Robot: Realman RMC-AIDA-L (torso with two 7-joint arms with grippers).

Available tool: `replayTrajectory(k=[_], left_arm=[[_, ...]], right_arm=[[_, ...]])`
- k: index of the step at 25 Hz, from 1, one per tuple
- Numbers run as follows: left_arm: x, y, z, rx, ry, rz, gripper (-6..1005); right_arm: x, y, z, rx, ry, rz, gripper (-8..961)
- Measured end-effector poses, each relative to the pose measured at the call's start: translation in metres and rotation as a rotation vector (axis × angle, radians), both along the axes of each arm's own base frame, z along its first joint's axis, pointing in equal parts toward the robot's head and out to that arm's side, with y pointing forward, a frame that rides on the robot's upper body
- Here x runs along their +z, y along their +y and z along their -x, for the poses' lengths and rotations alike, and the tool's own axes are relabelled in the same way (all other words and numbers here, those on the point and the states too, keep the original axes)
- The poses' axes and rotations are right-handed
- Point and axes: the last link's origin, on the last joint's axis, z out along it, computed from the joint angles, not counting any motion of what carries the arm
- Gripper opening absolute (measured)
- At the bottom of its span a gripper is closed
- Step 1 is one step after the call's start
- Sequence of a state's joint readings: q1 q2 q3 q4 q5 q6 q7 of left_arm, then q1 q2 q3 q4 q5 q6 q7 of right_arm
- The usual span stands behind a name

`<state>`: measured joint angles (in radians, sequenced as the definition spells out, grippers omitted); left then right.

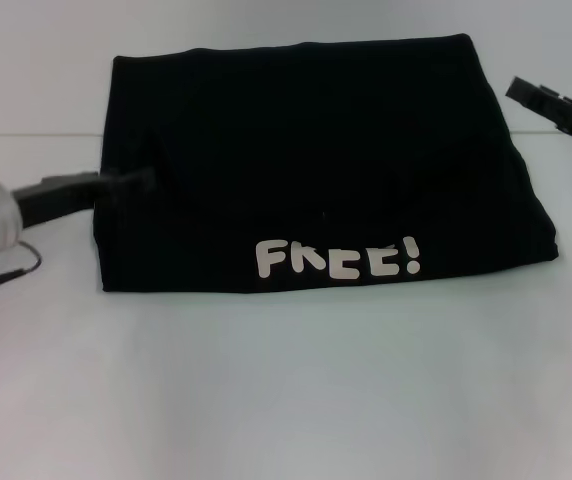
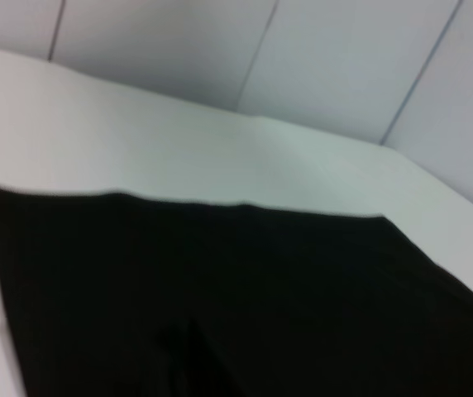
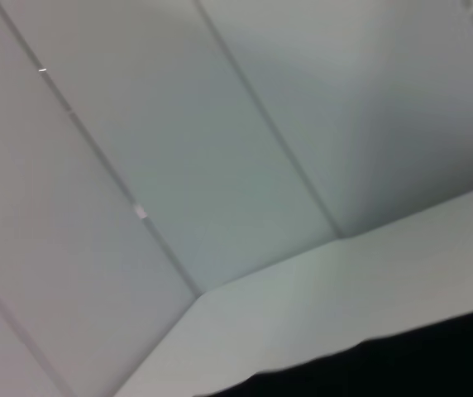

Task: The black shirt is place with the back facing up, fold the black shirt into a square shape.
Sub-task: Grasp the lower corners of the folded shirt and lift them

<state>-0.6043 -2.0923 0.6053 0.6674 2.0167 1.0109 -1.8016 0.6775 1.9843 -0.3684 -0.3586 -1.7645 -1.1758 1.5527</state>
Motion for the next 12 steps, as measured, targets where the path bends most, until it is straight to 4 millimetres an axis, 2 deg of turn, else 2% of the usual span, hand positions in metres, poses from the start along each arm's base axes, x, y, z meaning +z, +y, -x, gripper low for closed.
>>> replayTrajectory(k=[6, 12], left_arm=[[-0.007, -0.024, 0.019, 0.070, 0.022, 0.111, 568], [-0.012, -0.032, 0.028, 0.109, 0.031, 0.130, 567]], right_arm=[[0.008, -0.026, -0.012, 0.006, 0.035, 0.141, 625], [0.009, -0.036, -0.018, 0.004, 0.051, 0.178, 624]])
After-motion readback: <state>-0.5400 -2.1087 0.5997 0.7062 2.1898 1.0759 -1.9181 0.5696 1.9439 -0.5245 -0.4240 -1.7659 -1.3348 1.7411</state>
